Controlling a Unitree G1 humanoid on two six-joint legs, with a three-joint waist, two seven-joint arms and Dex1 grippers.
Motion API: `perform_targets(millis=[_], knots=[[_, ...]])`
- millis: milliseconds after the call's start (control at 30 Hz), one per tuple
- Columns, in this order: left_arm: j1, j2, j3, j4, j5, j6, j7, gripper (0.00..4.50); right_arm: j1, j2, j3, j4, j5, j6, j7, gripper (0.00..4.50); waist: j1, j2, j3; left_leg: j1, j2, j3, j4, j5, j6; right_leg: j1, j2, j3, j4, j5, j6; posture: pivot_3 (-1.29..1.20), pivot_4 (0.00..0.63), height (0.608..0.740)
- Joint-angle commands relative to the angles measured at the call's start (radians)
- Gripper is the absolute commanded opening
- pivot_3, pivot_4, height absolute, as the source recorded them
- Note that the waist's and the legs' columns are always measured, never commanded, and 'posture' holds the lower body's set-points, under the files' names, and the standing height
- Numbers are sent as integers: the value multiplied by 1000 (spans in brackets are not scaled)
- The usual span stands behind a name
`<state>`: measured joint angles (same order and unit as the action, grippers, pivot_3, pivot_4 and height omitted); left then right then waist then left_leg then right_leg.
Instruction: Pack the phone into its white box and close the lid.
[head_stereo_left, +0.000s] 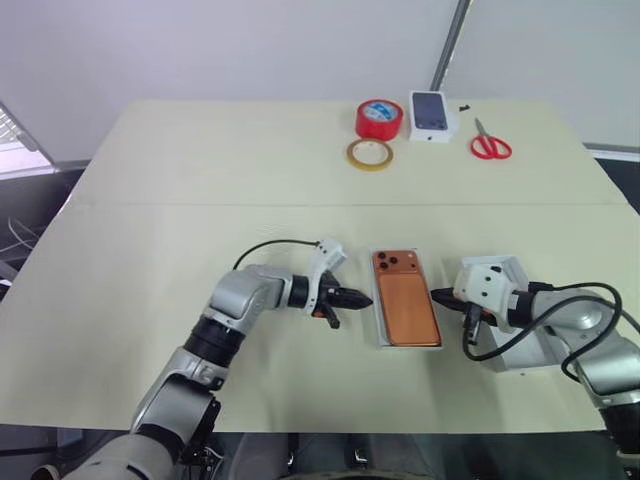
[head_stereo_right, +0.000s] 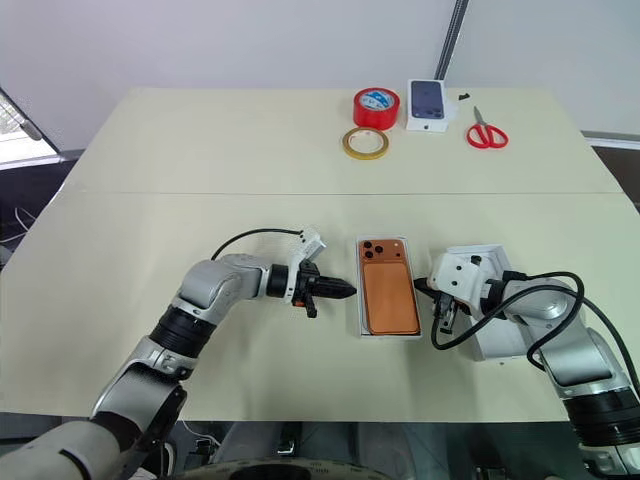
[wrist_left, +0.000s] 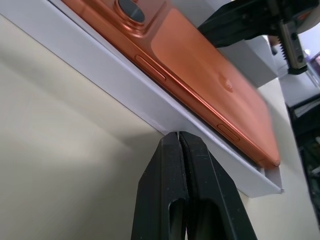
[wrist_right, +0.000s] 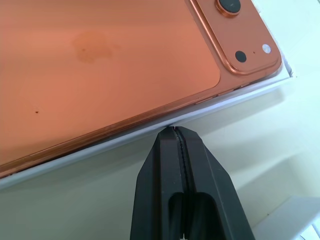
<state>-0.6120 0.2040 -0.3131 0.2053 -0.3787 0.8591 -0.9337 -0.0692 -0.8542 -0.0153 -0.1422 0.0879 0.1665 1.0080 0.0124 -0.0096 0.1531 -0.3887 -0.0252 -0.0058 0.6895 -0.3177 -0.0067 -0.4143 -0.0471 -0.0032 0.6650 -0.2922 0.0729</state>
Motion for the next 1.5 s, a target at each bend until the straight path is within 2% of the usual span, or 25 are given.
perform_targets(millis=[33, 200, 367, 533, 567, 600, 667, 833, 933, 1033, 1100, 1267, 1500], knots=[[-29, 6, 15, 15, 6, -33, -8, 80, -5, -18, -17, -28, 25, -7, 16, 0, -1, 0, 0, 0, 0, 0, 0, 0, 0, 0, 0, 0, 0, 0, 0, 0, 150, 740], [-12, 44, 21, -26, -10, -21, -25, 80, -10, -43, -39, 4, 5, -43, 6, 0, -2, 0, 0, 0, 0, 0, 0, 0, 1, 0, 0, 0, 0, 0, 0, 0, 150, 740], [25, 146, 36, -70, -8, -65, -78, 80, -48, -51, -96, 49, -13, -41, -77, 0, -4, 0, 0, 0, 0, 0, 0, 0, 0, 0, 0, 0, 0, 0, 0, 0, 150, 740], [7, 179, 82, -39, -9, -117, -86, 80, -50, -33, -64, 123, -78, -64, -148, 0, 1, 0, 0, 0, 1, 0, 1, 0, 0, 0, 0, 0, 0, 0, 0, 0, 150, 740], [7, 184, 84, -39, -5, -135, -92, 591, -46, -37, -57, 131, -83, -69, -142, 0, 1, 0, 0, 0, 0, 0, 1, 0, 0, 0, 0, 0, 0, 0, 0, 0, 150, 740], [4, 184, 96, -42, -24, -121, -102, 846, -45, -36, -61, 135, -68, -48, -133, 251, 0, 0, 0, 0, 0, 0, 1, 0, -1, 0, 0, 0, 0, 0, 0, 0, 150, 740], [4, 188, 125, -56, -36, -133, -96, 1787, -45, -43, -83, 149, -52, -44, -127, 857, 1, 0, 0, 0, 0, 0, 1, 0, -1, 1, 0, 0, 0, 0, 0, 0, 150, 740], [28, 220, 177, -108, -76, -148, -134, 4329, -20, -67, -137, 86, 10, -53, -78, 3401, 1, 0, 0, 0, 0, 0, 2, -1, 1, 1, 0, 0, 0, 0, 0, 0, 150, 740], [50, 249, 214, -149, -100, -192, -171, 4329, -36, -57, -203, -8, 137, 76, -62, 3401, -5, 1, 0, 0, 1, 0, 2, -1, 2, 1, 0, 0, 0, 0, 0, 0, 150, 740], [67, 278, 240, -156, -87, -295, -201, 4329, -9, -93, -265, -41, 184, 193, -60, 3401, -3, 1, 0, 0, 1, 0, 2, -3, 4, 2, 0, 0, 0, 0, 0, 0, 150, 740], [92, 289, 248, -153, -47, -423, -204, 4329, 14, -42, -335, -129, 297, 423, -139, 3401, -1, 1, 0, 0, 1, 0, 2, -3, 5, 2, 0, 0, 0, 0, 0, 0, 150, 740], [162, 298, 280, -165, -100, -558, -309, 4329, 208, 74, -445, -442, 441, 755, -298, 3401, 4, 1, 0, 0, 1, -1, 0, -3, 5, 1, -1, 0, -1, 0, 0, 0, 150, 740], [202, 302, 291, -123, -77, -713, -357, 4329, 482, 173, -473, -671, 331, 716, -451, 3401, -1, 2, -1, 1, 1, -1, -1, -4, 6, 2, -1, 0, -2, 0, 0, 0, 150, 740]])
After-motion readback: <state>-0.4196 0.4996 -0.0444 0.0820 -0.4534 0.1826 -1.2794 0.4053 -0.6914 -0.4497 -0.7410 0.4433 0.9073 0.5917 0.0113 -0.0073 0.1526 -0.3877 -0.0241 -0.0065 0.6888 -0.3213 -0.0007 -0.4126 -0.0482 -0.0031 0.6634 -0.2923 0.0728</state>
